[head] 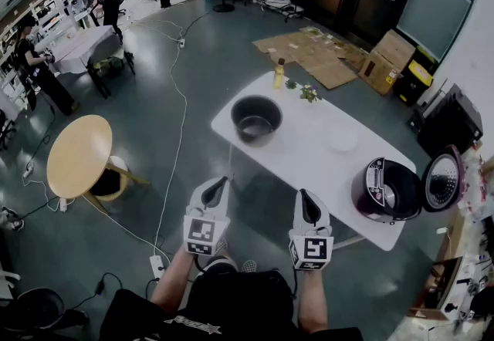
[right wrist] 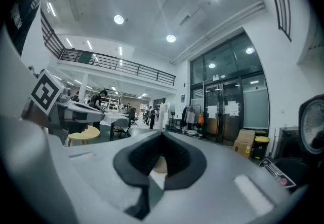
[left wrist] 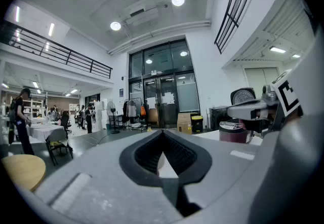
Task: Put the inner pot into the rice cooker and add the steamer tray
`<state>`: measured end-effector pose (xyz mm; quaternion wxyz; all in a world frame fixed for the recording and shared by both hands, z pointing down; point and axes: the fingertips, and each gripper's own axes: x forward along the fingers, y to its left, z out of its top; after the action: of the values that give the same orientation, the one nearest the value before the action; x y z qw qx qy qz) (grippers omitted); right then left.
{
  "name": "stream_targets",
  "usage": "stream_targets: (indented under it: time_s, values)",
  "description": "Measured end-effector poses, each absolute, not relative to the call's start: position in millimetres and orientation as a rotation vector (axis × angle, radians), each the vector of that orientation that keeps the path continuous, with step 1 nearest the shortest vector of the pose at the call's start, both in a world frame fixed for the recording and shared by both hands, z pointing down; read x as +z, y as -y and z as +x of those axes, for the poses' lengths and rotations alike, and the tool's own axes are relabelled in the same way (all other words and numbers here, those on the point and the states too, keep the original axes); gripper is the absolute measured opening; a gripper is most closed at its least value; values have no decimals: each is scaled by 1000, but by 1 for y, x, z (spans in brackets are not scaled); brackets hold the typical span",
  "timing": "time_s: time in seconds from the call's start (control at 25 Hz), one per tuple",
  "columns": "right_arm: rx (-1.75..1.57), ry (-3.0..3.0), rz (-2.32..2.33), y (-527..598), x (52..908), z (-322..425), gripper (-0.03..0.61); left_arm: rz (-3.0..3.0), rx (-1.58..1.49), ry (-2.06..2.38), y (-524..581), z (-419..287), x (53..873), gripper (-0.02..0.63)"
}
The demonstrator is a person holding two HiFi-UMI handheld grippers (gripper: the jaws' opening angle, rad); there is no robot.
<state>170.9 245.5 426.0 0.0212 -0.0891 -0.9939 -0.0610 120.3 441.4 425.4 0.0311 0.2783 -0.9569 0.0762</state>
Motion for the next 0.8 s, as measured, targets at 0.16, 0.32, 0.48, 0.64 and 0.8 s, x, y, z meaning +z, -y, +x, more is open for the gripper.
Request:
stream_targets:
  time_s: [0.16, 0.32, 0.48, 0.64, 0.8]
  values:
    - [-176, 3058, -301, -247, 429, 171, 3, 847, 239, 2942, -441, 120, 427, 11]
    - [-169, 3046, -296, -241, 434, 166, 3, 839, 235, 2943, -436, 116, 428, 11]
    - [-141, 3041, -295, -240, 434, 155, 3, 835, 242, 2929, -435, 107, 429, 11]
    - [-116, 3035, -277, -236, 439, 138, 3, 839, 238, 2907, -433, 88, 434, 11]
    - [-107, 3028, -262, -233, 444, 108, 3, 846, 232, 2898, -429, 56, 437, 11]
